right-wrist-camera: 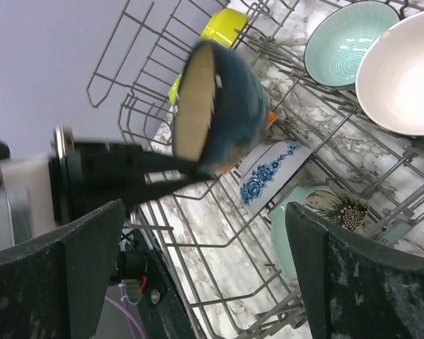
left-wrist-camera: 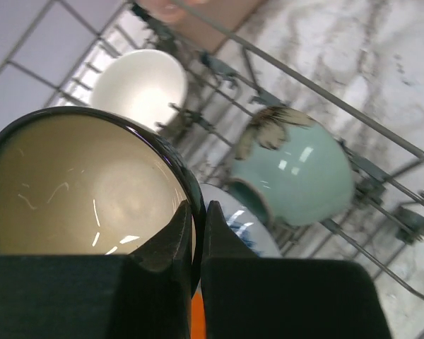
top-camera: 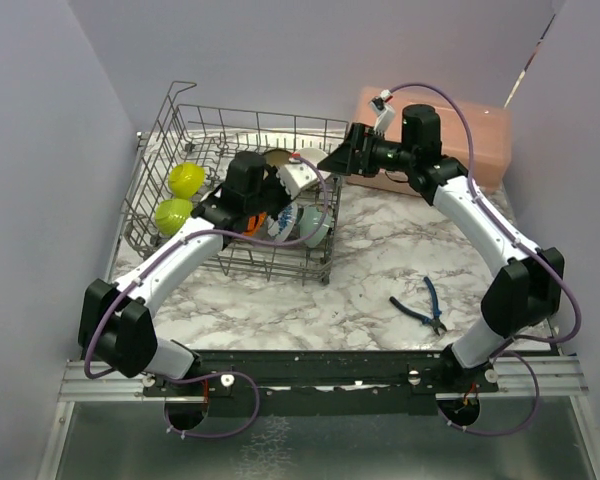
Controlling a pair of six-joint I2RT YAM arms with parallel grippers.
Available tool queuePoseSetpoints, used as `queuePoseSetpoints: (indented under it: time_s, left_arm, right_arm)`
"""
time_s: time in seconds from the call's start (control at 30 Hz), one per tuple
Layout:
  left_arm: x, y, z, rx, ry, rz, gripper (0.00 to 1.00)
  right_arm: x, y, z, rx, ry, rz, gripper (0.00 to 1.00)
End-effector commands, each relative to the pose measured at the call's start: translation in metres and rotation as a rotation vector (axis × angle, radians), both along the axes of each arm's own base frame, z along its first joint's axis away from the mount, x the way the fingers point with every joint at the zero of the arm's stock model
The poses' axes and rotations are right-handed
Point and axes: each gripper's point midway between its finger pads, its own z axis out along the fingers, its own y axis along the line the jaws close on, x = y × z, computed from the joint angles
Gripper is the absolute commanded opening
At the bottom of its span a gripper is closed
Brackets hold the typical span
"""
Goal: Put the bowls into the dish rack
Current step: Pick up the bowl from the dish rack.
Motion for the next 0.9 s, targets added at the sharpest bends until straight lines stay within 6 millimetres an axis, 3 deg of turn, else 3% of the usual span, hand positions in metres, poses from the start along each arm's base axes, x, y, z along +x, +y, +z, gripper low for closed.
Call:
queuePoseSetpoints:
  time_s: [0.0, 0.23, 0.43, 0.53, 0.67, 0.7, 0.8, 0.87]
  left_arm:
    - [-0.015, -0.022, 0.032, 0.011, -0.254, -0.143, 0.00]
    - [-0.041, -0.052, 0.025, 0.015, -0.244, -0.218, 0.00]
    - [-0.049, -0.070, 0.027, 0.019, -0.247, -0.253, 0.00]
    - [-0.051, -0.074, 0.028, 0.023, -0.247, -0.257, 0.00]
    - [-0.048, -0.071, 0.033, 0.010, -0.239, -0.215, 0.00]
    - [-0.047, -0.070, 0.035, 0.000, -0.236, -0.203, 0.06]
    - [-0.042, -0.068, 0.042, -0.062, -0.191, -0.124, 0.37]
    - [-0.037, -0.062, 0.047, -0.119, -0.140, -0.029, 0.63]
  right_arm:
    - [0.002, 0.005, -0.015, -0.018, 0.056, 0.050, 1.00]
    - [0.003, 0.015, -0.053, -0.096, 0.133, 0.088, 0.98]
    - [0.006, 0.030, -0.080, -0.187, 0.159, 0.103, 0.91]
    - [0.010, 0.033, -0.085, -0.201, 0.159, 0.102, 0.64]
    - [0.014, 0.031, -0.090, -0.235, 0.148, 0.094, 0.13]
    - [0.015, 0.030, -0.090, -0.244, 0.140, 0.090, 0.03]
    - [0.019, 0.026, -0.087, -0.257, 0.098, 0.065, 0.00]
    - [0.022, 0.023, -0.085, -0.258, 0.073, 0.042, 0.00]
